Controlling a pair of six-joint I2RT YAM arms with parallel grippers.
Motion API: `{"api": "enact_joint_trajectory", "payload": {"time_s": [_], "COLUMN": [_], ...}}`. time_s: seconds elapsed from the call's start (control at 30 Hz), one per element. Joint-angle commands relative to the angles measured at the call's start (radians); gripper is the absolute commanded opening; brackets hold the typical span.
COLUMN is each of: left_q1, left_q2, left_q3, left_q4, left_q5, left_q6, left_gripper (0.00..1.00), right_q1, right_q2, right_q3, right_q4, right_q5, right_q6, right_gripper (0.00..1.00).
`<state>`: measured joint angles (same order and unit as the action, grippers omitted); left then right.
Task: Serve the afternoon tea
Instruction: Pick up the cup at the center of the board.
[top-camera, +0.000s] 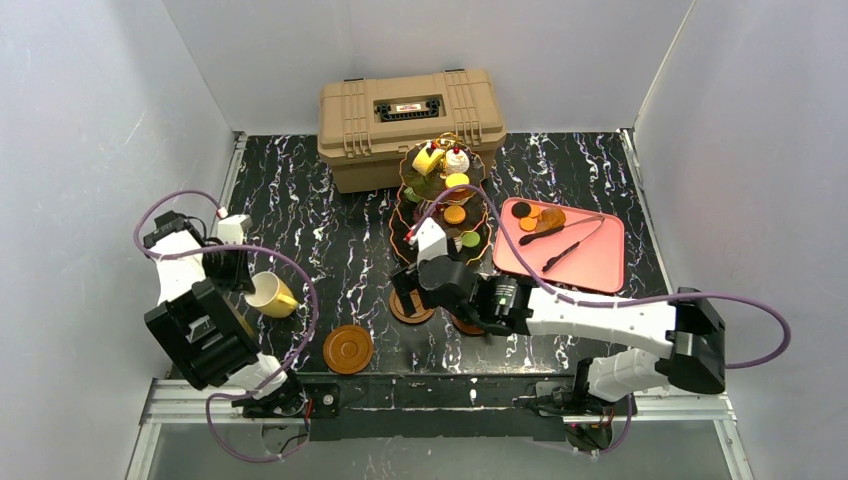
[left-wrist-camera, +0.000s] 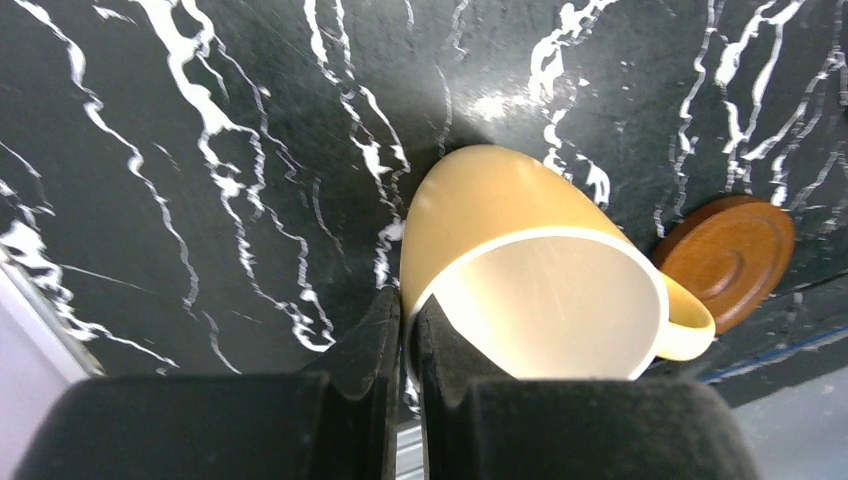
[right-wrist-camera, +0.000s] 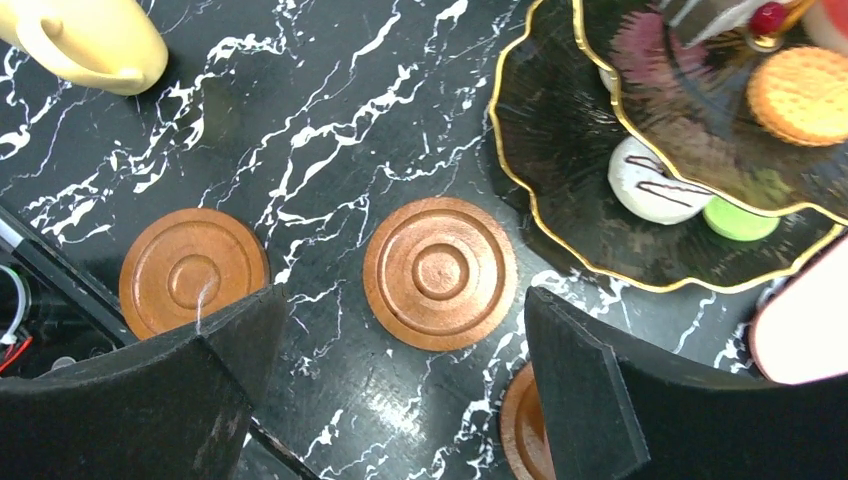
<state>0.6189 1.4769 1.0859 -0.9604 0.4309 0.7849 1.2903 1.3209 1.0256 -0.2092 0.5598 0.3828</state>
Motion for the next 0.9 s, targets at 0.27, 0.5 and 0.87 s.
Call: {"api": "enact_joint_trajectory", "payload": {"time_s": [0.27,0.5,0.87], "left_q1": [-0.287,-0.435,-0.565], "left_q2": [-0.297,-0.305,-0.333], "left_q3": [-0.044,0.015,0.042], "left_q4": [-0.069,-0.07,-0.06], "left_q5": [0.096,0.062,-0.019], "left_q6": [-0.367,-0.479,-0.501], "left_gripper": [0.0,0.0,0.0], "right_q1": [0.032,0.073,0.079], "right_q2": [0.148,0.179,0.337], "right_q3": [0.024,0.028,0.173], "right_q4": [0.355,0.439,0.356], "right_q5": [-0.223,-0.319,-0.331], "right_q6": [-0.186,-0.303,-0.317], "right_gripper": [0.98,0.99,0.97]}}
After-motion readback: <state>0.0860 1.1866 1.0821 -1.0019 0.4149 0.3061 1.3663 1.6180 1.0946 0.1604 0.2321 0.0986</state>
